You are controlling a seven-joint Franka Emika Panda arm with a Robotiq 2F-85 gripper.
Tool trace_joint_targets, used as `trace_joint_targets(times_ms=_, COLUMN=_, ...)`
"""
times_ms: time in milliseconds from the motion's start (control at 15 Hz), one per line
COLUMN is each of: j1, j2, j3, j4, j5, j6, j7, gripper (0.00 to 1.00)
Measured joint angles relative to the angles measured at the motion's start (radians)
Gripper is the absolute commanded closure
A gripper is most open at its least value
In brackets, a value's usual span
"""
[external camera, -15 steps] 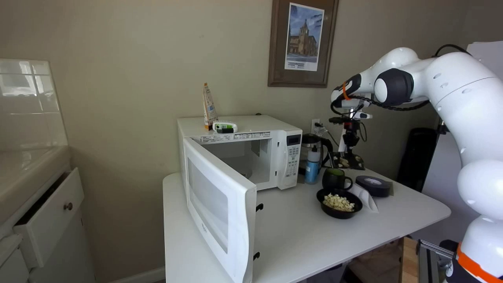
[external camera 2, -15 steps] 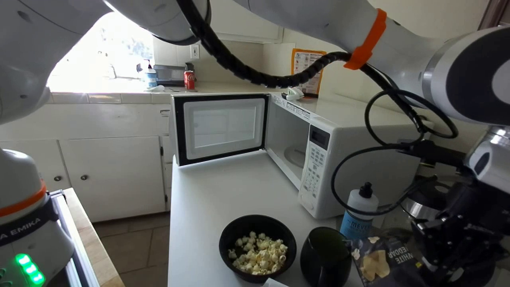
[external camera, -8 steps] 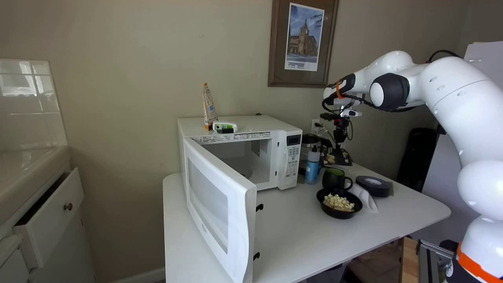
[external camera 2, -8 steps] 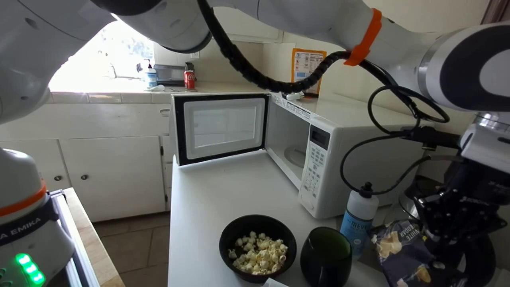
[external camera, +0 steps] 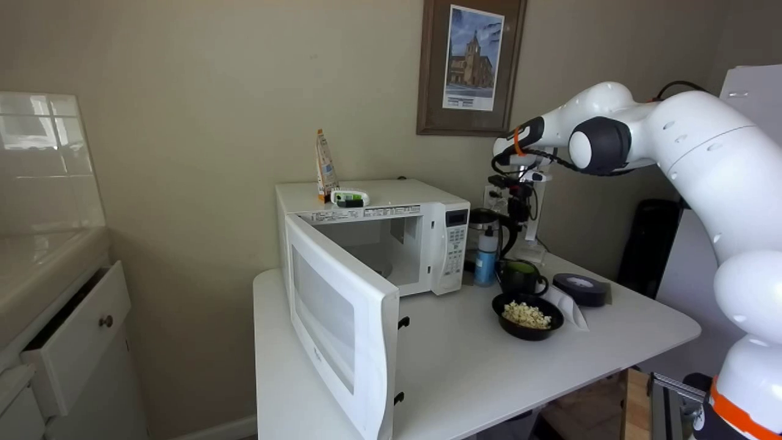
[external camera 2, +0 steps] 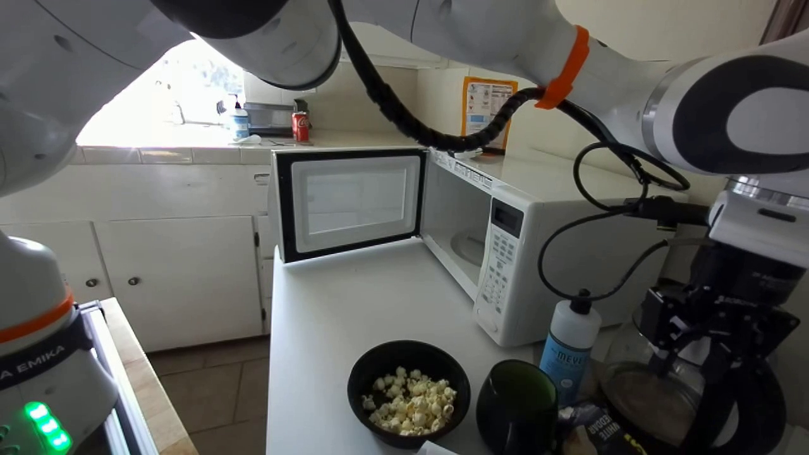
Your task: Empty the popcorn packet into the black bowl
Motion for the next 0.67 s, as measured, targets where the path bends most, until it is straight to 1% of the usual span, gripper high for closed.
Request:
trace_joint_targets(times_ms=67, j1=-0.001, j2=-0.005, j3=-0.004, j4=-0.005, j5=-0.005, j6=0.002, j7=-0.017, gripper=0.01)
trace_joint_targets(times_ms=200, j1=0.001, j2=-0.034, j3=-0.023, j4=-0.044, j5=-0.043, j6=0.002, j7=-0.082, gripper=0.00)
trace_joint_targets(times_ms=333, j1=0.006, j2=-0.088, j3=-0.057, j4=-0.124, j5=-0.105, j6=0.038, j7=-0.154, gripper=0.00)
trace_joint_targets(times_ms=467, j1=0.007, j2=-0.146, j3=-0.093, j4=-0.219, j5=-0.163, j6=0.150, j7=-0.237, gripper=0.00)
trace_joint_targets(times_ms=667, j1=0.007, j2=-0.225, j3=-0.119, j4=-0.369, j5=-0.204, j6=0.388, j7=-0.364, gripper=0.00)
